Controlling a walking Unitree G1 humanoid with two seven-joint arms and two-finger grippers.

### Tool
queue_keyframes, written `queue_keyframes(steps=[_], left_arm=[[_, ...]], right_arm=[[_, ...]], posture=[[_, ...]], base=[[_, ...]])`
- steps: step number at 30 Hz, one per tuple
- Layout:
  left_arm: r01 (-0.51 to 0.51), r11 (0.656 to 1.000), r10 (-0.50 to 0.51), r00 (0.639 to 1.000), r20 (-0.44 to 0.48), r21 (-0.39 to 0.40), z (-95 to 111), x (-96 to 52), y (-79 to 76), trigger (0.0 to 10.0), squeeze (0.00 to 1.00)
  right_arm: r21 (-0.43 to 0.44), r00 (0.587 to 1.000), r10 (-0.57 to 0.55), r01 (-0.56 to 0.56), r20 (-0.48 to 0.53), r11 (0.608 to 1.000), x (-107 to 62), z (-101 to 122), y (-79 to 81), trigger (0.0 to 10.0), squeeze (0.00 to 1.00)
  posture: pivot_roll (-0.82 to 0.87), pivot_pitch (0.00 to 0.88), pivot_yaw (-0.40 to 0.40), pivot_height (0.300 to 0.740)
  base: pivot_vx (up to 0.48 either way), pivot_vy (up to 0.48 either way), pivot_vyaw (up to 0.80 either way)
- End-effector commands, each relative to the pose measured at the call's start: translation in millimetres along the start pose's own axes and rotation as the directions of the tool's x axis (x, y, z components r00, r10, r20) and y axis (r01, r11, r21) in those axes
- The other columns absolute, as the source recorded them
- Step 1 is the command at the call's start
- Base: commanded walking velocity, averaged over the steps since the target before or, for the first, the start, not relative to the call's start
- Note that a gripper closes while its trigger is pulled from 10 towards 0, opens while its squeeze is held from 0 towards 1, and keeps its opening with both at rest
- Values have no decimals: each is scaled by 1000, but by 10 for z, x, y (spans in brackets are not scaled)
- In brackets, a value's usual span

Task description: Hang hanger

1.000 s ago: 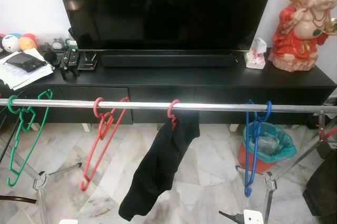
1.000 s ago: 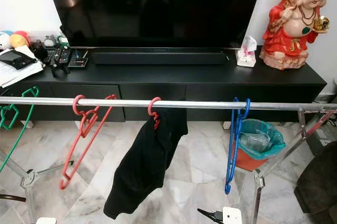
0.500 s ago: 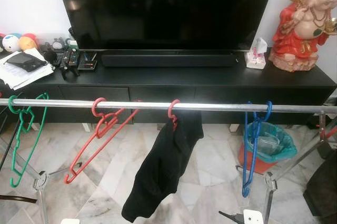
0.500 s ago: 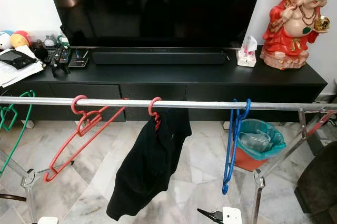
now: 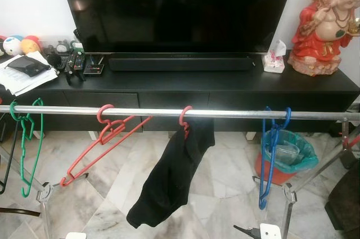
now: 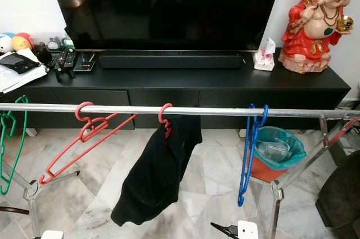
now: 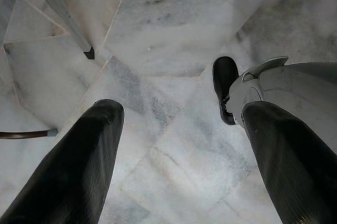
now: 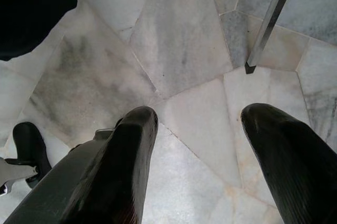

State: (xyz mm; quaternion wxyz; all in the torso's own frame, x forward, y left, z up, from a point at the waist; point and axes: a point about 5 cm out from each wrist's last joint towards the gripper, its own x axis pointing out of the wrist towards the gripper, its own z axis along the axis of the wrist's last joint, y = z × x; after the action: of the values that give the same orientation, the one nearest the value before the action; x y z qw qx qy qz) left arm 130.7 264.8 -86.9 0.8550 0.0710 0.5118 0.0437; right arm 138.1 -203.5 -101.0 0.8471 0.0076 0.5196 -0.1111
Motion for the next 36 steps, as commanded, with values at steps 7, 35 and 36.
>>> queue_keyframes(steps=[7,35,36], left_arm=[[19,1000,-18,1000,-9,20,1,9,-48,10000,0],[24,1000,-23,1000,-4,18,33,18,-69,10000,0],[24,1000,-24,1000,-4,18,33,18,-69,10000,0]], right_arm=[[-5,1000,-4,4,9,1000,1,15,-7,10000,0],[-7,1000,-3,3,17,1000,4,44,-5,10000,0],[-7,1000,-3,3,16,1000,4,44,-5,10000,0]], posture=[[-90,0,-25,732],[-88,0,-27,732],[-88,0,-27,732]], base=[[0,0,0],[-166,0,0],[-270,0,0]])
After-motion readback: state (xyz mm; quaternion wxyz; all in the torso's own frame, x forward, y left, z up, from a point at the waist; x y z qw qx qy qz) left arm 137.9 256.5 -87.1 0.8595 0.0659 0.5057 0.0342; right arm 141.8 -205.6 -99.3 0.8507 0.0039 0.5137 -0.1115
